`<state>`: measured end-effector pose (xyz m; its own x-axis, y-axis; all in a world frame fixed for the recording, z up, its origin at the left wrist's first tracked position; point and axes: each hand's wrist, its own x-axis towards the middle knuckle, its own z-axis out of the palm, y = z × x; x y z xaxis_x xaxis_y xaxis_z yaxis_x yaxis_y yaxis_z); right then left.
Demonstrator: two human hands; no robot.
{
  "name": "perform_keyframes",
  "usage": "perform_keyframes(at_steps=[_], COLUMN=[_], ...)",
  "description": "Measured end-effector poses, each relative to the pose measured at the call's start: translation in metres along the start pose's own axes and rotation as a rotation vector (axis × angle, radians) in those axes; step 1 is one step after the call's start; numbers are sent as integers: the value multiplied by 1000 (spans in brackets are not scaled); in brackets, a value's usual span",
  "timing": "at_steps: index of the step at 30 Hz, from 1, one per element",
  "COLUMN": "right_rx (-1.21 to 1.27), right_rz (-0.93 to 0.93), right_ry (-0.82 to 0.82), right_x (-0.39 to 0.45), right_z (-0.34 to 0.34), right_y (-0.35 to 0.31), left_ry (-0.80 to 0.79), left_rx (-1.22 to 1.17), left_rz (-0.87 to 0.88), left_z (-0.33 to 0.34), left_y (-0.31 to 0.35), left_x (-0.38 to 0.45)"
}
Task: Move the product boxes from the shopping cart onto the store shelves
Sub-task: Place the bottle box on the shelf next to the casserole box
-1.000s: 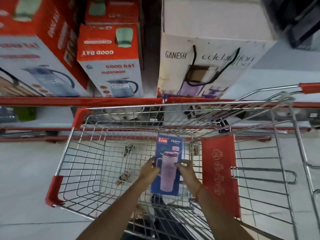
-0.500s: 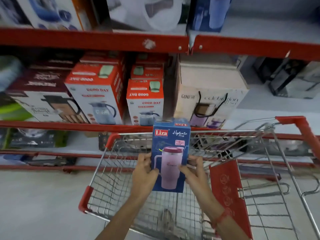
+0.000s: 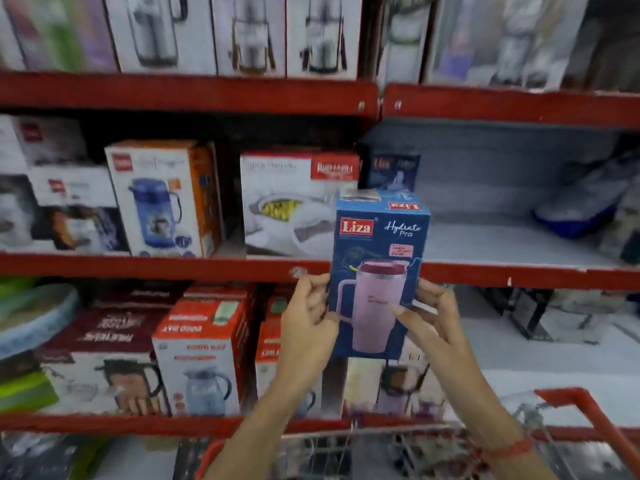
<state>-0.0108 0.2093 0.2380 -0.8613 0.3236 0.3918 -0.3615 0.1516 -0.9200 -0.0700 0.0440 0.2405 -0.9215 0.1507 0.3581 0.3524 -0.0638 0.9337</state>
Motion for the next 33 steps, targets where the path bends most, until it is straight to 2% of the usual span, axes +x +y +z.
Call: perform_keyframes(at_steps=[4,7,16,23,29,31,33], right_rx=[16,44,-19,-48,-196,-311,-292], right_rz=[-82,-55,-42,-13,-11,-141,-314], right_ry=[53,105,178,182,214,328,375], right_x=[55,98,199,220,206,198,188], right_z=[-13,-26,-40,-41,-34,-21,-1], right_y=[-14,-13,16,46,43,33,20], left_ry=[-13,-72,-134,-155,-224,-167,40], left_rx=[16,43,77,101,155,182,283], left_rz=[91,106,87,33,61,167,363], left_z=[29,49,86,93,83,67,40], left_y=[25,35,11,-22,-28,-24,-17], left_x=[47,84,171,190,176,165,156])
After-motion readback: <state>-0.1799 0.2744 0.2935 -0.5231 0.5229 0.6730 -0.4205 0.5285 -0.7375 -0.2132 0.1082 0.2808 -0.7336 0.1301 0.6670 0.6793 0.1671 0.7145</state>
